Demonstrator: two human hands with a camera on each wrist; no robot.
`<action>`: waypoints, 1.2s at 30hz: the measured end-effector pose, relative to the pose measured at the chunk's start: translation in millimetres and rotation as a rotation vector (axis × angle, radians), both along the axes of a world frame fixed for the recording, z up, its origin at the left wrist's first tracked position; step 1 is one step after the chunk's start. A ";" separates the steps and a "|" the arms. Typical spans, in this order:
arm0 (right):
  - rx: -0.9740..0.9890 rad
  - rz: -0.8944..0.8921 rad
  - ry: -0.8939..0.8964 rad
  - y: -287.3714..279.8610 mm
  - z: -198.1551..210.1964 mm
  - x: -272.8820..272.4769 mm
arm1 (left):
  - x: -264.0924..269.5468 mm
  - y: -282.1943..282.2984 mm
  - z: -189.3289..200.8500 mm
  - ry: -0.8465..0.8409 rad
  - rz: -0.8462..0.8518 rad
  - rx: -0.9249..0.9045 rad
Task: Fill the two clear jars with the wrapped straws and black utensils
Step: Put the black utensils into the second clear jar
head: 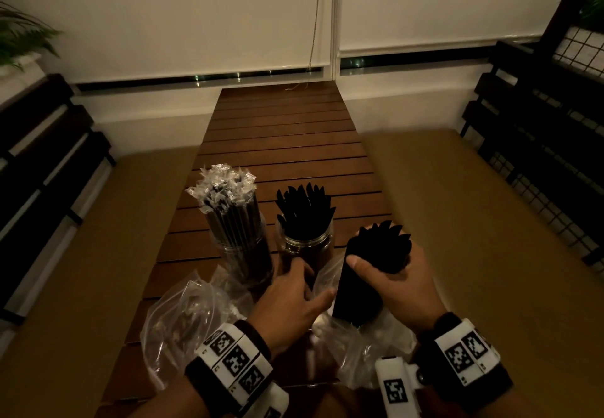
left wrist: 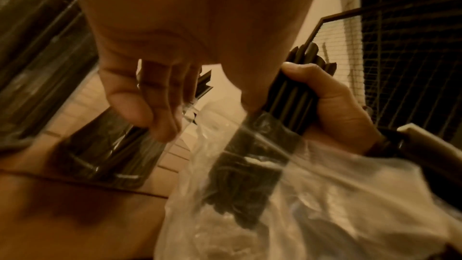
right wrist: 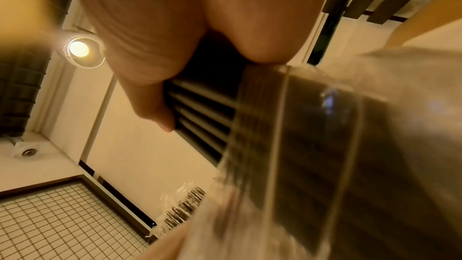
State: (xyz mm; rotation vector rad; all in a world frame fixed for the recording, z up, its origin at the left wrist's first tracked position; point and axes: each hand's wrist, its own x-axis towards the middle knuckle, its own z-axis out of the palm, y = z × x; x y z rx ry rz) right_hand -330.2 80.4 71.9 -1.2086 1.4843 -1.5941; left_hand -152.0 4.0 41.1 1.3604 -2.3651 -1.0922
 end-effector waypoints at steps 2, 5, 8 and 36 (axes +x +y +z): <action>-0.002 -0.010 -0.045 -1.3 1.3 0.1 | 1.6 -1.4 -8.0 -0.075 -0.019 -0.035; -0.010 -0.036 -0.130 -3.1 2.8 -3.6 | 3.9 -4.4 -18.5 -0.134 -0.005 -0.074; -0.032 -0.055 -0.249 -6.4 7.1 -10.1 | 4.2 -3.5 -23.6 -0.212 -0.047 -0.139; -0.171 -0.133 0.058 -87.0 66.0 -4.1 | -12.7 -78.7 -39.9 0.251 0.276 -0.078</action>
